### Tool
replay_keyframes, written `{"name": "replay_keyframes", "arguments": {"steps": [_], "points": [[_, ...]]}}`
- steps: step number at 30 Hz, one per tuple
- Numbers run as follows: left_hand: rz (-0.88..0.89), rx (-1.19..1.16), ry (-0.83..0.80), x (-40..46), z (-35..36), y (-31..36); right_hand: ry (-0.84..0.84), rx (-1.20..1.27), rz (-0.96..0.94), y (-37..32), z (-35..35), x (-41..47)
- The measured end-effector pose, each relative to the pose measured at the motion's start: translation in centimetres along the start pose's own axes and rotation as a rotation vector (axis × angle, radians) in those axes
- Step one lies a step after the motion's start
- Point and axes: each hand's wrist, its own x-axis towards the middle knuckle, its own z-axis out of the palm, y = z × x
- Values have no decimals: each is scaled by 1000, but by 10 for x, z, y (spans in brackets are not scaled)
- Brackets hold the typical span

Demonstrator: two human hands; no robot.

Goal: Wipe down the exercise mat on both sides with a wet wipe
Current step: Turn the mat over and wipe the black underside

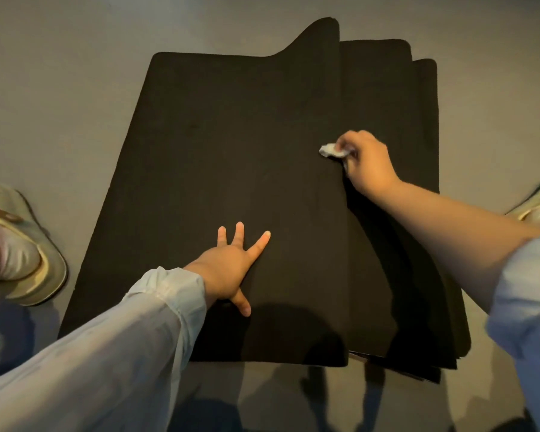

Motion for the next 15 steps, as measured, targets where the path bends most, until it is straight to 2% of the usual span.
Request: {"name": "replay_keyframes", "arguments": {"steps": [4,11,13,15], "points": [[6,26,14,1,1,-2,-105,83,-129,-11,-11,-67],[23,-15,74,-8,4,-6,-469,237,-35,-41,-38,-178],[29,-65,92,-11,5,-8,-537,296,100,-49,-43,-196],[40,-159,99,-15,5,-11,-571,515,405,-59,-48,-199]]}}
